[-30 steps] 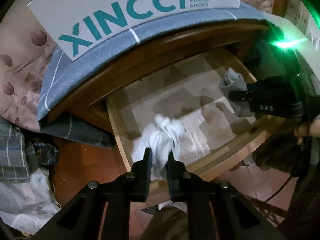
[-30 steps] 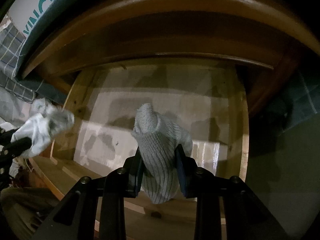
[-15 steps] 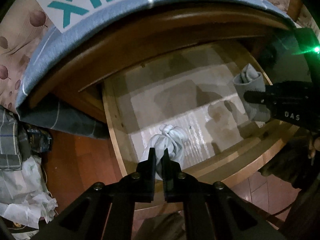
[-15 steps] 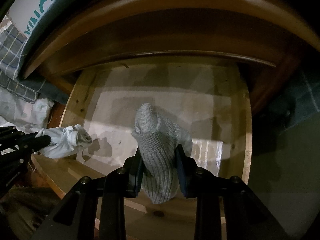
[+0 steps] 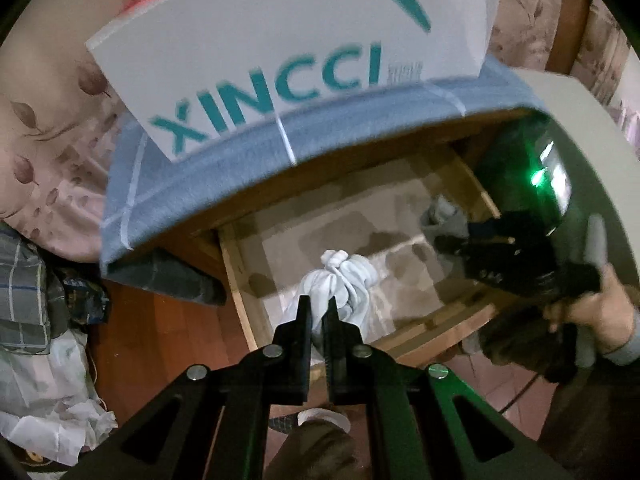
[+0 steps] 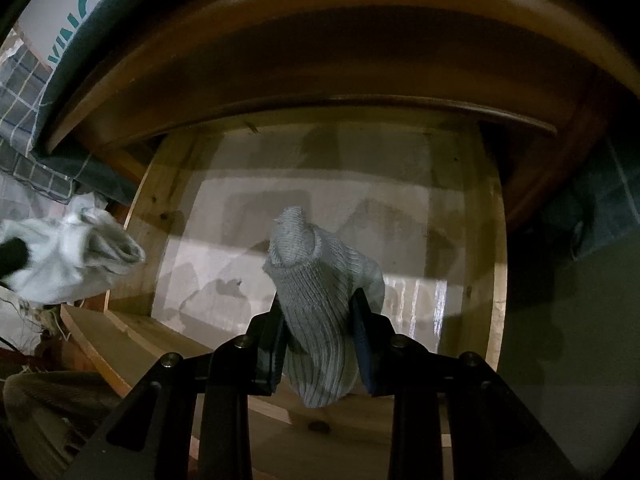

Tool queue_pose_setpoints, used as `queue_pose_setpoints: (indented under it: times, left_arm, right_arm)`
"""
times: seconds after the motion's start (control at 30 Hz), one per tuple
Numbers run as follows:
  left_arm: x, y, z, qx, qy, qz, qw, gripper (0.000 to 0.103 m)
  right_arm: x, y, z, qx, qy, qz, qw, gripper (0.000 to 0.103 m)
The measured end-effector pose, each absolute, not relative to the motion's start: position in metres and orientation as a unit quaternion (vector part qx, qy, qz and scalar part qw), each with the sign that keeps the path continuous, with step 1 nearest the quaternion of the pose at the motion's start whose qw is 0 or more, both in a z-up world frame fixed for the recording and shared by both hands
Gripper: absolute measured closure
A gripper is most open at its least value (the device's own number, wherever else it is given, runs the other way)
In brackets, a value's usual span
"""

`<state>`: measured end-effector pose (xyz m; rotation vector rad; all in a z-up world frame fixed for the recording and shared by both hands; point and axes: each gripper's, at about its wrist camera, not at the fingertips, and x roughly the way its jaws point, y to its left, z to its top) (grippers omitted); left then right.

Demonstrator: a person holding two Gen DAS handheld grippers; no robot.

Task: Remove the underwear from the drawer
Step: 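Carry the white cloth with the left tool over the white box, then lower the white cloth into the box and open the left tool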

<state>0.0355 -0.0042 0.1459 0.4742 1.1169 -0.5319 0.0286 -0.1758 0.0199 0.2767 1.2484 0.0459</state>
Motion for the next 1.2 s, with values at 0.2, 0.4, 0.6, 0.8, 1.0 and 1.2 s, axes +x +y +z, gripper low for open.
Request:
queue_pose_setpoints:
  times: [0.2,0.4,0.6,0.8,1.0,1.2]
  left_arm:
    - [0.031,-0.003,0.189,0.205,0.496,-0.252,0.805,0.098]
    - [0.027,0.003,0.236,0.191,0.476,-0.256,0.820,0.098]
    - [0.030,0.012,0.283,0.176,0.449,-0.251,0.839,0.098]
    - [0.038,0.014,0.332,0.162,0.422,-0.243,0.858,0.098]
    - [0.049,0.004,0.386,0.161,0.381,-0.241,0.878,0.098]
    - [0.081,-0.010,0.410,0.153,0.370,-0.224,0.888,0.098]
  right_arm:
    - [0.029,-0.175,0.018,0.122,0.587,0.019,0.800,0.075]
    - [0.029,-0.175,0.014,0.111,0.595,0.011,0.796,0.075]
    - [0.030,-0.173,0.012,0.095,0.601,0.003,0.794,0.075]
    - [0.029,-0.172,0.007,0.089,0.609,-0.001,0.788,0.075]
    - [0.028,-0.172,0.007,0.088,0.611,0.000,0.786,0.075]
    - [0.029,-0.172,0.007,0.088,0.611,0.000,0.786,0.075]
